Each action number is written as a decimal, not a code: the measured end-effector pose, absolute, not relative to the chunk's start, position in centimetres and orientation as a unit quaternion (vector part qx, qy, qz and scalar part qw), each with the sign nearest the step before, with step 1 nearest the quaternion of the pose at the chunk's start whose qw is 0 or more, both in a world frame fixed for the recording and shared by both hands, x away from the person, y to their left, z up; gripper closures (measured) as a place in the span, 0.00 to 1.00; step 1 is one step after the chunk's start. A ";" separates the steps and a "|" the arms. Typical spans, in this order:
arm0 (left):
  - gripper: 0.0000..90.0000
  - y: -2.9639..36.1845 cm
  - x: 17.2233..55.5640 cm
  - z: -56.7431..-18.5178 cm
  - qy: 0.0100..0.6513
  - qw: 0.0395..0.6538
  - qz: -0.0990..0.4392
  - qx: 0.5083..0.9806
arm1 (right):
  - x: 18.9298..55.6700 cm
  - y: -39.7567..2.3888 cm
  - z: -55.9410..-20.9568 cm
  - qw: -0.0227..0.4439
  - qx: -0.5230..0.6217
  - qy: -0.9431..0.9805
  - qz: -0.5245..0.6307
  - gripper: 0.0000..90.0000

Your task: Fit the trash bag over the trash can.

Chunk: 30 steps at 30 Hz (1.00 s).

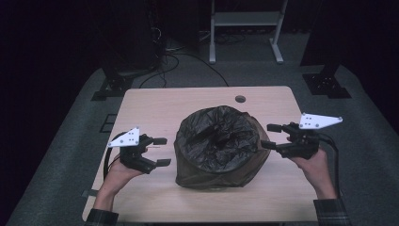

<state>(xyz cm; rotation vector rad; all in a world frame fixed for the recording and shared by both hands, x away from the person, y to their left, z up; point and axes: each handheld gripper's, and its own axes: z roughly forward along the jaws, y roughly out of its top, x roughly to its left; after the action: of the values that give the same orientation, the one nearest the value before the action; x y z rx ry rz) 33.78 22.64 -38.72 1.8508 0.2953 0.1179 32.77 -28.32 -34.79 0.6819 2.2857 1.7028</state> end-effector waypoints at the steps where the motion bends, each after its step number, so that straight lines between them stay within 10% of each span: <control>1: 0.21 22.6 33.8 -38.7 0.127 0.591 0.051 0.795 | 32.8 -28.3 -34.8 0.105 0.231 0.776 0.578 0.32; 14: 0.27 20.6 35.2 -39.4 0.107 0.579 0.034 0.807 | 30.1 -26.1 -37.3 0.071 0.192 0.798 0.567 0.46; 23: 0.99 20.1 35.5 -39.4 0.097 0.573 0.018 0.813 | 30.2 -26.1 -37.6 0.063 0.193 0.795 0.571 1.00; 30: 1.00 20.3 35.4 -39.1 0.103 0.578 0.029 0.809 | 30.0 -26.3 -38.3 0.061 0.200 0.799 0.564 1.00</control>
<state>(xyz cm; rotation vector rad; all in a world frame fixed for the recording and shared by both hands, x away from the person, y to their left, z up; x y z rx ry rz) 35.41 20.28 -39.11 1.8915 0.2415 0.0678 30.03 -26.25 -38.28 0.6051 2.4171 1.7053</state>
